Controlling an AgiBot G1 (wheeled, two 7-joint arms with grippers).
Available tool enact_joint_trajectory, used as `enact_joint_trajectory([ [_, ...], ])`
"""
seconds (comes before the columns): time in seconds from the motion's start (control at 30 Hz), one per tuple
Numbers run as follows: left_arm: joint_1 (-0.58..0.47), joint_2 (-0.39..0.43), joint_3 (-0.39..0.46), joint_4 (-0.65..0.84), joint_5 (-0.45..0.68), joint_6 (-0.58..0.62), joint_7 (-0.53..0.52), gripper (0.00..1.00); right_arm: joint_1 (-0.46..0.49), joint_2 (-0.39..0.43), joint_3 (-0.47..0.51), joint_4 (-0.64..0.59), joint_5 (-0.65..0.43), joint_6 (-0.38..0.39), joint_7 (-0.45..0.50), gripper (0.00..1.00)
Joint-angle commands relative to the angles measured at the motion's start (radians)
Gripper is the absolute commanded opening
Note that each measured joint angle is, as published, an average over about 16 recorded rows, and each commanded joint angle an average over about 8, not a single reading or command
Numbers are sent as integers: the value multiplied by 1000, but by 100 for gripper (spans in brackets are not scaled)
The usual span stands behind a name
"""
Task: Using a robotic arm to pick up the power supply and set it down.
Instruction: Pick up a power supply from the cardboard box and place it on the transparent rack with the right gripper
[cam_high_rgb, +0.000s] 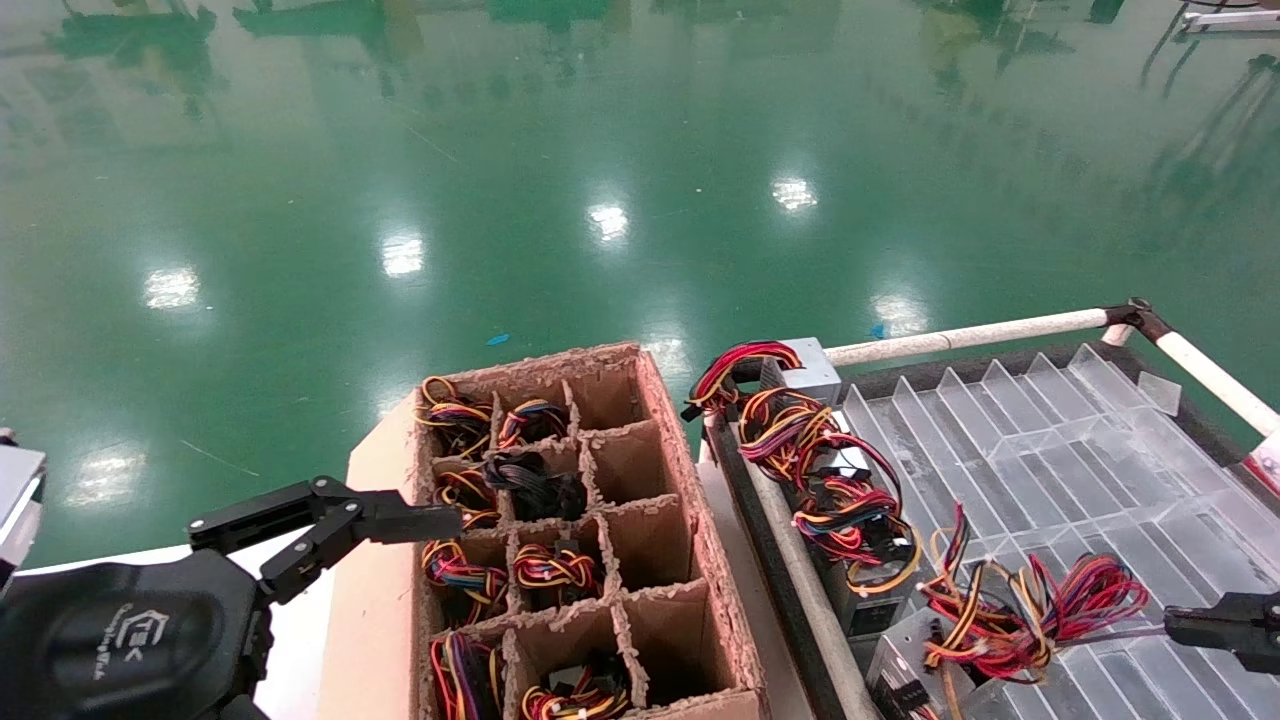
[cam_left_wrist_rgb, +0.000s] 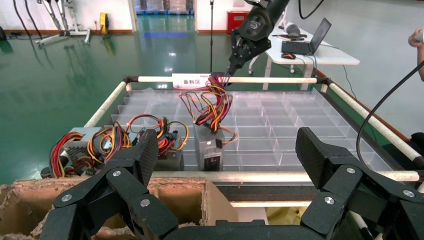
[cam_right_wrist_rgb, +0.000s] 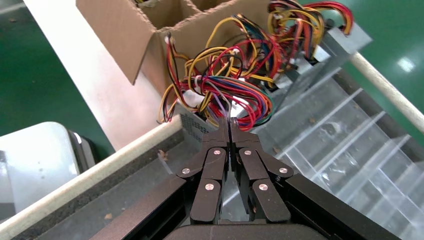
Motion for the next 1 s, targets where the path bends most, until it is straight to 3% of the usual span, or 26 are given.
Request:
enact_joint_trajectory([
  [0.03, 0, 0, 0, 0, 0, 0, 0, 100, 17, 13, -11, -4, -8, 0, 0, 0],
  [0.63, 0, 0, 1, 0, -1, 0, 0, 100, 146, 111, -75, 92, -64, 0, 47, 0],
  [1.0, 0, 0, 1, 0, -1, -1, 1, 100, 210, 126, -87, 131, -95, 0, 87, 0],
])
